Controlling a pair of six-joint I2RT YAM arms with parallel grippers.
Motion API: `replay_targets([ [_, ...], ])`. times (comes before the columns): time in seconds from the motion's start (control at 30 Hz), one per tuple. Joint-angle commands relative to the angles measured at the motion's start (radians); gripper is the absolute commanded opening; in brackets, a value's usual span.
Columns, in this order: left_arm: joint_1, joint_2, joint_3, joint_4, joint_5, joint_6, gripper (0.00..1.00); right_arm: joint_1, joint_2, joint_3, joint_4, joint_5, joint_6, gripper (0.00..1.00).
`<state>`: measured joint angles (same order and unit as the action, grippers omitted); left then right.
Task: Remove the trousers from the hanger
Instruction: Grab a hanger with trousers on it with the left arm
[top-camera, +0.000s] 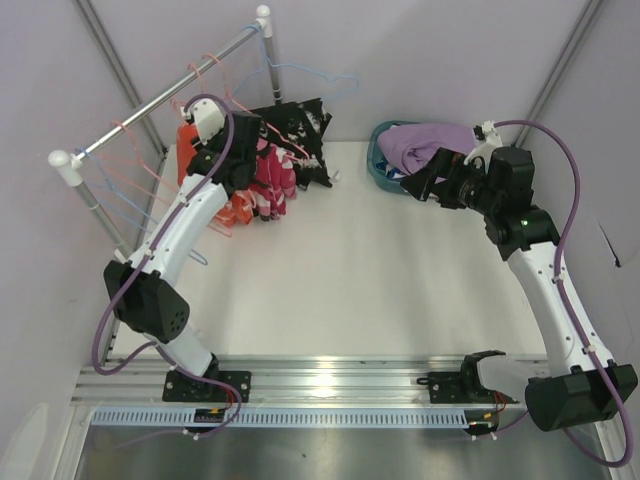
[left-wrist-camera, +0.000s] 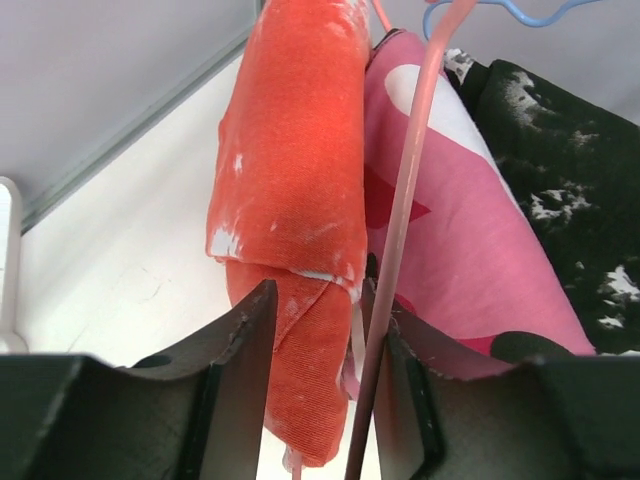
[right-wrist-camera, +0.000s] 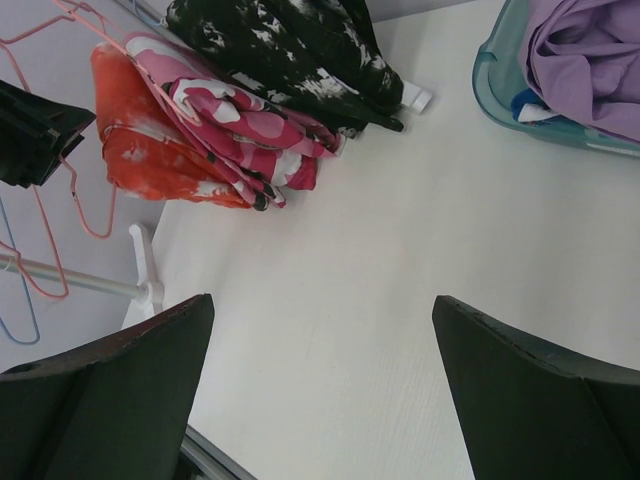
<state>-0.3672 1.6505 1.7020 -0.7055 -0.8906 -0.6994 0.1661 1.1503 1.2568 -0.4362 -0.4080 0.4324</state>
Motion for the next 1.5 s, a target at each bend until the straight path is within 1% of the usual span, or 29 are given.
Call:
replay_targets([
  [0.0,0.001,0.003,0.048,-0.017,-0.071,0.038,0.44,-0.004,-0.031,-0.002,0.019,0.006,-0.009,0.99],
  [0.13,-0.015,0.002,0.045,-0.006,-0.122,0.07,0.39,-0.005,-0.027,-0.005,0.024,0.001,-0.006,0.99],
  [0.2,-0.022,0.006,0.044,-0.006,-0.157,0.087,0.33,-0.004,-0.024,-0.008,0.028,-0.003,-0.003,0.99],
  [0.23,-0.025,0.009,0.044,-0.008,-0.165,0.089,0.26,-0.004,-0.024,-0.008,0.031,-0.005,-0.004,0.99],
  [0.3,-0.027,0.009,0.039,-0.005,-0.171,0.089,0.17,-0.004,-0.024,-0.008,0.03,-0.005,-0.003,0.99],
  [0.33,-0.027,0.009,0.041,-0.002,-0.169,0.089,0.06,-0.004,-0.026,-0.008,0.028,-0.005,-0.001,0.99],
  [0.37,-0.027,0.009,0.042,0.001,-0.169,0.09,0.0,-0.004,-0.027,-0.008,0.027,-0.003,-0.004,0.99],
  [0.6,-0.035,-0.037,0.084,0.037,-0.218,0.097,0.0,-0.004,-0.029,-0.01,0.043,-0.02,-0.007,0.99],
  [0.63,-0.035,-0.041,0.114,0.04,-0.228,0.106,0.0,-0.004,-0.029,-0.011,0.054,-0.025,-0.006,0.99],
  [0.9,-0.047,-0.081,0.202,0.109,-0.249,0.195,0.0,0.001,-0.021,-0.022,0.106,-0.057,-0.004,0.99],
  [0.93,-0.05,-0.08,0.205,0.109,-0.249,0.21,0.0,0.001,-0.018,-0.022,0.109,-0.058,-0.003,0.99],
  [0.97,-0.052,-0.077,0.24,0.101,-0.252,0.212,0.0,0.001,-0.015,-0.02,0.113,-0.063,-0.001,1.0],
  [1.1,-0.084,-0.096,0.255,0.046,-0.255,0.198,0.0,0.004,-0.009,-0.019,0.135,-0.084,-0.006,0.99],
  [1.17,-0.111,-0.121,0.255,0.006,-0.242,0.143,0.0,0.007,-0.006,-0.023,0.154,-0.123,-0.018,0.99],
  [1.2,-0.124,-0.129,0.251,-0.029,-0.225,0.124,0.0,0.01,-0.009,-0.03,0.192,-0.147,-0.032,1.0],
  [1.23,-0.153,-0.136,0.239,-0.038,-0.222,0.1,0.0,0.025,-0.014,-0.043,0.207,-0.17,-0.049,0.99],
  [1.3,-0.189,-0.155,0.225,-0.054,-0.231,0.087,0.0,0.052,-0.03,-0.054,0.237,-0.151,-0.112,0.99],
  [1.37,-0.252,-0.159,0.225,-0.064,-0.245,0.078,0.0,0.095,-0.034,-0.05,0.232,-0.101,-0.174,0.99],
  [1.47,-0.343,-0.159,0.248,-0.09,-0.291,0.058,0.0,0.131,-0.024,-0.042,0.217,-0.058,-0.218,0.99],
])
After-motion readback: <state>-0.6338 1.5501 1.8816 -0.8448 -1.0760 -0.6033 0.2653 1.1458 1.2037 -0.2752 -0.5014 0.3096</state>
